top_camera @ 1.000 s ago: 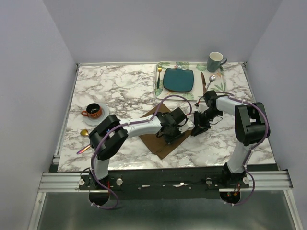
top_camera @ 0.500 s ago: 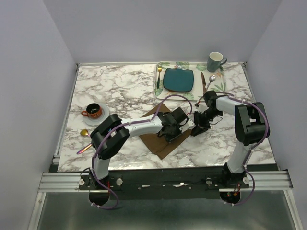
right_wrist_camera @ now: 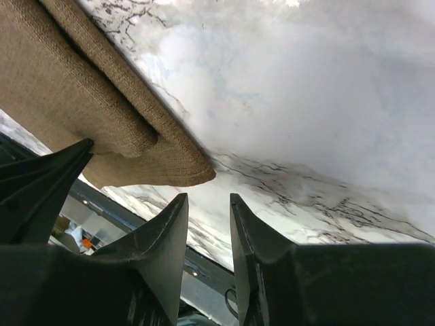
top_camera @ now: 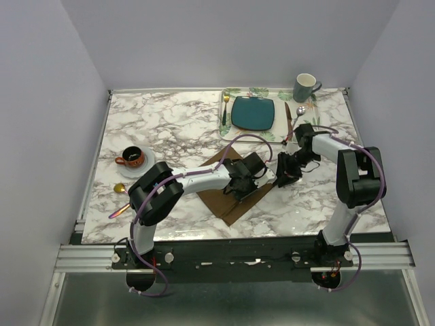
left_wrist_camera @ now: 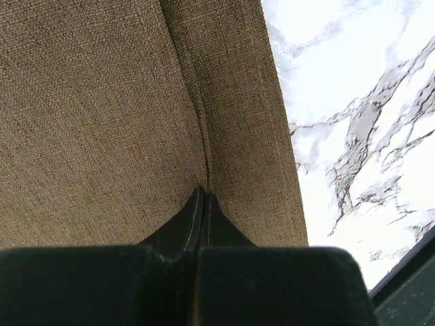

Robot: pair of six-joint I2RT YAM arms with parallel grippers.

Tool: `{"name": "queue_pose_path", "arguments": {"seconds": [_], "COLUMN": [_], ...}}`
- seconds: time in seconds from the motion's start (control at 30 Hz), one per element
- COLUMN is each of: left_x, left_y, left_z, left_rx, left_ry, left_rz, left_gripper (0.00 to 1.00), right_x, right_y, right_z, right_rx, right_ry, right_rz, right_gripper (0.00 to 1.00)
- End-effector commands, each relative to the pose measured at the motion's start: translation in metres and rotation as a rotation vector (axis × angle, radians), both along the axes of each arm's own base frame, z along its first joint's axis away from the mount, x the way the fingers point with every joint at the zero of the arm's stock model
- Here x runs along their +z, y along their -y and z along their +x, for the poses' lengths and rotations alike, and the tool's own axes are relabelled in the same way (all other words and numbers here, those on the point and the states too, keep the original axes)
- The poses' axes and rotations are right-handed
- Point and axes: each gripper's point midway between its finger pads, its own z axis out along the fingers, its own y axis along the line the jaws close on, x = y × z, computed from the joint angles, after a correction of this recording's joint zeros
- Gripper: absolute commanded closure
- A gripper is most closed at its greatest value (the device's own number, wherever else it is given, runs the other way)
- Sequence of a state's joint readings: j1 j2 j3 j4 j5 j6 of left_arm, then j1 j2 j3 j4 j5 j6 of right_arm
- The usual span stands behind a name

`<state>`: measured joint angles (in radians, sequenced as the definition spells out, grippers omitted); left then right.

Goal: Fold the napkin into a case and place the utensils inside
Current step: Fold the rectangle-folded napkin at the center of the board.

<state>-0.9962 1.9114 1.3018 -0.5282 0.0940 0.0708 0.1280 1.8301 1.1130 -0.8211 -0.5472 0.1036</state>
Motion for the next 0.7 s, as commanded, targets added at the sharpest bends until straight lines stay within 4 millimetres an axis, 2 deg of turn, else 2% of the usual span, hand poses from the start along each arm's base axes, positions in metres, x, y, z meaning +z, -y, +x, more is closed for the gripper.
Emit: {"name": "queue_pose_path", "arguments": {"seconds": [0.0, 0.1, 0.4, 0.43, 0.53, 0.67], "left_x": [0.013, 0.016, 0.028, 0.029, 0.034, 0.038], "left_y": [0.008, 0.010, 0.020, 0.022, 0.026, 0.031], "left_z": [0.004, 0.004, 0.004, 0.003, 0.002, -0.001], "left_rx": [-0.006, -0.011, -0.009, -0.012, -0.011, -0.013], "left_ry": [0.030, 0.025, 0.013, 0.009, -0.001, -0.020], "left_rz": [-0.030, -0.039, -0.077, -0.083, -0.100, -0.119], "left_gripper": [1.00, 1.00, 1.00, 1.00, 1.00, 1.00], "right_x": [-0.005, -0.015, -0.025, -0.025, -0.029, -0.029], "right_y": [0.000, 0.000, -0.004, -0.004, -0.004, -0.003], "right_z": [0.009, 0.012, 0.009, 0.008, 0.005, 0.003], "right_rx": [-0.006, -0.015, -0.037, -0.038, -0.042, -0.043], "right_ry": [0.004, -0.009, -0.041, -0.044, -0.060, -0.061], "right_rz": [-0.002, -0.007, 0.007, 0.006, 0.007, -0.001], "right_gripper": [0.61, 0.63, 0.72, 0.79, 0.90, 0.98]}}
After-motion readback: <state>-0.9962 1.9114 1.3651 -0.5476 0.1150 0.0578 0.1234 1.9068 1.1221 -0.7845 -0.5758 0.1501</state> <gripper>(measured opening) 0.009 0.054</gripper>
